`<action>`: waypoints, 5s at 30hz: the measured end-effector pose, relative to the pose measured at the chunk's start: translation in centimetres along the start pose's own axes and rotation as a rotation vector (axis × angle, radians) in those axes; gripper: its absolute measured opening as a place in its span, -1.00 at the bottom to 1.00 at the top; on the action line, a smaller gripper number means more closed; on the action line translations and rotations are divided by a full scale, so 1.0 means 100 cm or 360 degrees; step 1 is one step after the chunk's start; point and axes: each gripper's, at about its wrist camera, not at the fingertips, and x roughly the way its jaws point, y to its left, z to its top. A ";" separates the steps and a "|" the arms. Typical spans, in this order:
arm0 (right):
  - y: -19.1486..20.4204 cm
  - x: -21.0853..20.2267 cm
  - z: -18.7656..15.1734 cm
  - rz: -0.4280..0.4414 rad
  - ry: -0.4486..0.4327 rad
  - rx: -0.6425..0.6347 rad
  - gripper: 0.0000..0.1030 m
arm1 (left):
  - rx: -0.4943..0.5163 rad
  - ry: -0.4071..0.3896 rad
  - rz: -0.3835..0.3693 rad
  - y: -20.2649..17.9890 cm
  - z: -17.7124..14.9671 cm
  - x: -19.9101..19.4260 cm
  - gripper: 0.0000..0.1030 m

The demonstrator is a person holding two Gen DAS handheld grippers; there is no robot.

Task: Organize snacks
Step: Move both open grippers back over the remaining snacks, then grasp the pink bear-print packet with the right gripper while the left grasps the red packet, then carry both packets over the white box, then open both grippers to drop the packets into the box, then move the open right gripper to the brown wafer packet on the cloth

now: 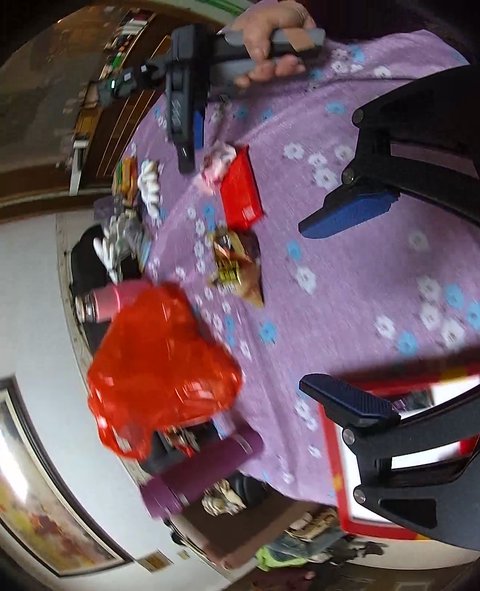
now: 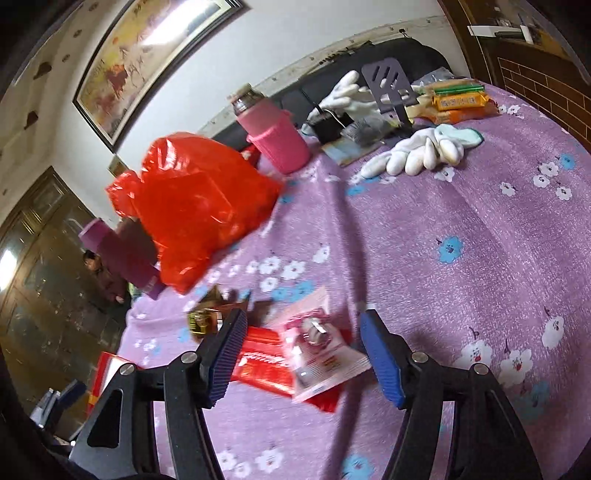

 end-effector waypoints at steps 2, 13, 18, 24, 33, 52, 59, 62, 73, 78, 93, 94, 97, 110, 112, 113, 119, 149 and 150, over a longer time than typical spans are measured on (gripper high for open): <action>0.007 0.008 -0.002 -0.0010 0.0015 -0.0071 0.32 | 0.0037 0.0015 -0.0030 -0.011 0.003 0.006 0.47; 0.016 0.039 -0.014 -0.0263 0.0152 -0.0248 -0.18 | 0.0324 0.0069 -0.0206 -0.048 0.016 0.037 0.47; -0.023 0.019 -0.003 -0.0130 0.0102 0.0111 -0.23 | 0.0520 0.0036 -0.0393 -0.066 0.039 0.050 0.47; -0.053 -0.006 0.006 0.0034 -0.0023 0.0395 -0.23 | 0.0821 0.0029 -0.0654 -0.097 0.062 0.077 0.46; -0.076 -0.019 0.007 0.0165 -0.0047 0.0592 -0.22 | 0.1177 0.0261 -0.0787 -0.126 0.080 0.140 0.46; -0.071 -0.021 0.007 0.0193 -0.0058 0.0570 -0.20 | 0.0715 0.0507 -0.0936 -0.117 0.074 0.156 -0.05; -0.055 -0.019 0.008 0.0212 -0.0048 0.0470 -0.20 | 0.0264 0.0436 -0.0810 -0.102 0.033 0.120 -0.08; -0.046 -0.018 0.007 0.0226 -0.0037 0.0425 -0.20 | 0.0172 0.0419 -0.0776 -0.092 0.014 0.102 -0.08; 0.017 -0.009 -0.009 0.0443 0.0075 0.0089 -0.21 | -0.0222 0.0152 -0.0650 -0.028 -0.041 0.017 -0.08; 0.059 -0.003 -0.025 0.0579 0.0197 -0.0056 -0.21 | -0.0318 0.0017 -0.0543 0.015 -0.058 -0.027 -0.07; 0.268 0.031 -0.133 0.0828 0.0533 -0.0550 -0.22 | -0.0756 -0.0160 -0.0057 0.173 -0.137 -0.086 -0.07; 0.276 0.034 -0.138 0.0833 0.0551 -0.0567 -0.22 | -0.0774 -0.0152 -0.0027 0.179 -0.143 -0.086 -0.07; 0.300 0.042 -0.159 0.0845 0.0609 -0.0623 -0.22 | -0.0830 -0.0117 0.0041 0.196 -0.159 -0.083 -0.07; 0.366 0.059 -0.201 0.0855 0.0695 -0.0783 -0.20 | -0.0923 -0.0060 0.0125 0.218 -0.191 -0.079 -0.06; 0.370 0.060 -0.201 0.0850 0.0683 -0.0783 -0.20 | -0.0943 -0.0026 0.0149 0.221 -0.193 -0.077 -0.06; 0.371 0.058 -0.199 0.0845 0.0663 -0.0795 -0.19 | -0.0951 -0.0015 0.0166 0.222 -0.194 -0.076 -0.02; 0.346 0.044 -0.163 0.0792 0.0498 -0.0727 0.18 | -0.1020 -0.0007 0.0247 0.229 -0.191 -0.077 0.39; 0.001 -0.043 -0.007 0.0233 -0.0186 0.0349 0.33 | -0.0658 0.0012 0.0068 0.163 -0.149 -0.066 0.40; -0.011 -0.052 -0.005 0.0207 -0.0211 0.0372 0.33 | -0.0634 0.0015 0.0041 0.157 -0.145 -0.063 0.40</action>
